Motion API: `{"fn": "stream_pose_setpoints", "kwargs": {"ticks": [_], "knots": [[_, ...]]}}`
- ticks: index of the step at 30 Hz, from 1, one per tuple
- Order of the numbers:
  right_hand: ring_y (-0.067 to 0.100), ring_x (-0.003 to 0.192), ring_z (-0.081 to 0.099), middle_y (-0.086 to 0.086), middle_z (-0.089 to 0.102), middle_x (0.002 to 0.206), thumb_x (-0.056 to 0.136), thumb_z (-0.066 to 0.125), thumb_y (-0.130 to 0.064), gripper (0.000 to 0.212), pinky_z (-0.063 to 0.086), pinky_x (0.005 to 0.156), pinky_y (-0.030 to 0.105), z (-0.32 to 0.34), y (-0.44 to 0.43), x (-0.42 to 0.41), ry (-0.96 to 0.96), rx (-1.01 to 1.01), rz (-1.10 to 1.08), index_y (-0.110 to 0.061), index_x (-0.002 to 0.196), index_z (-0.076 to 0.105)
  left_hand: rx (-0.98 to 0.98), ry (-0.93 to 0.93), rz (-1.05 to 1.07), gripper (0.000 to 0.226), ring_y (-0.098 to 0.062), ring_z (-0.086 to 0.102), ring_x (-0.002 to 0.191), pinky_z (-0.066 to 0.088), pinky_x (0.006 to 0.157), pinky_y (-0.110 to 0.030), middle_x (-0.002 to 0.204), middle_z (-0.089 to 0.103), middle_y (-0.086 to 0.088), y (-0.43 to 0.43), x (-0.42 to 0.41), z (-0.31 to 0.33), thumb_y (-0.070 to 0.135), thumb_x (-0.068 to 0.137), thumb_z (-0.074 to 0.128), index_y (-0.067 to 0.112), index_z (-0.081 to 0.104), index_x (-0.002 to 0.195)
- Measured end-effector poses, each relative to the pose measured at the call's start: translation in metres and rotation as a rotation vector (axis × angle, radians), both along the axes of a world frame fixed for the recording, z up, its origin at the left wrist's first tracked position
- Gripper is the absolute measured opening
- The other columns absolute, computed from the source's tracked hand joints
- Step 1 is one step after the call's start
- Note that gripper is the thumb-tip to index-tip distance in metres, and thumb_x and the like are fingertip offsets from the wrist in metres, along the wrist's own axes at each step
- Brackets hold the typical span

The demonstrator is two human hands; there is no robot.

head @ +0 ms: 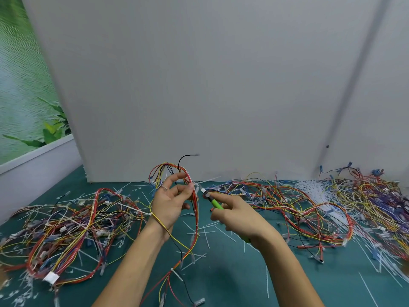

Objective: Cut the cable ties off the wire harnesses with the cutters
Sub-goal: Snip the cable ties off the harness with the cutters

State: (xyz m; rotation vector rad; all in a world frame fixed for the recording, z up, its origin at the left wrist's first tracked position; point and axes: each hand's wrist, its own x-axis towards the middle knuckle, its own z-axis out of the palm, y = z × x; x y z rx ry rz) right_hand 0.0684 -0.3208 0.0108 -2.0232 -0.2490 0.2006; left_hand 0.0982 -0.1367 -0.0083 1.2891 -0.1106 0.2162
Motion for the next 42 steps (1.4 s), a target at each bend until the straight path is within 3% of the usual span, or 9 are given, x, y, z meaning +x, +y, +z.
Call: {"fn": "stream_pose_setpoints", "kwargs": {"ticks": [7,10,12,16,21,30,42], "knots": [[0.019,0.074,0.047,0.004,0.055,0.083,0.091,0.062,-0.016,0.053,0.045,0.065,0.034,-0.0005,0.0022,-0.0021,-0.004,0.042,-0.015,-0.039,0.139,0.06,0.04,-0.01,-0.009,0.033,-0.02,0.069,0.082,0.051,0.06,-0.03,0.087,0.071,-0.016,-0.0032,-0.0024,0.0006,0.008,0.091,0.07,0.016,0.061,0.122],[0.02,0.062,0.049,0.003,0.054,0.071,0.09,0.057,-0.009,0.032,0.048,0.057,0.035,0.0002,0.0047,-0.0041,0.004,0.12,-0.012,-0.023,0.113,0.073,0.045,-0.012,-0.013,0.033,-0.021,0.069,0.081,0.051,0.06,-0.03,0.083,0.071,-0.013,-0.0048,-0.0034,0.0013,0.008,0.089,0.071,0.016,0.062,0.12],[0.021,0.057,0.053,0.003,0.055,0.068,0.089,0.055,-0.005,0.022,0.05,0.054,0.036,0.0001,0.0057,-0.0051,0.007,0.152,-0.008,-0.009,0.103,0.071,0.046,-0.01,-0.013,0.032,-0.021,0.068,0.08,0.05,0.059,-0.03,0.081,0.07,-0.012,-0.0052,-0.0036,0.0011,0.008,0.089,0.072,0.016,0.063,0.119],[0.022,0.056,0.057,-0.005,0.058,0.061,0.088,0.057,-0.005,0.02,0.052,0.052,0.035,0.0013,0.006,-0.0066,0.029,0.179,-0.009,-0.018,0.081,0.069,0.053,0.0,-0.02,0.029,-0.021,0.07,0.082,0.051,0.059,-0.029,0.083,0.072,-0.011,-0.0044,-0.0031,0.0001,0.009,0.089,0.072,0.02,0.065,0.116],[0.021,0.058,0.058,0.003,0.061,0.073,0.091,0.057,-0.006,0.018,0.054,0.051,0.034,0.0024,0.0047,-0.0061,0.057,0.203,-0.013,-0.014,0.095,0.072,0.064,0.008,-0.062,0.028,-0.02,0.072,0.084,0.053,0.058,-0.027,0.091,0.077,-0.01,-0.0023,-0.0023,-0.0018,0.009,0.093,0.068,0.02,0.066,0.119],[0.019,0.059,0.062,0.007,0.063,0.08,0.097,0.056,-0.013,0.018,0.063,0.06,0.042,0.0058,0.0063,-0.008,0.101,0.182,-0.003,-0.016,0.083,0.067,0.149,0.001,-0.055,0.029,-0.017,0.071,0.075,0.052,0.061,-0.031,0.079,0.074,-0.007,-0.008,-0.0029,-0.0058,0.005,0.091,0.069,0.016,0.068,0.118],[0.017,0.055,0.061,0.006,0.063,0.079,0.1,0.055,-0.019,0.017,0.059,0.053,0.034,0.003,0.0101,-0.0091,0.103,0.192,-0.035,-0.017,0.092,0.07,0.191,0.003,-0.074,0.028,-0.016,0.071,0.076,0.053,0.063,-0.035,0.078,0.073,-0.005,-0.0078,-0.0021,-0.0083,0.007,0.091,0.07,0.015,0.068,0.118]]}}
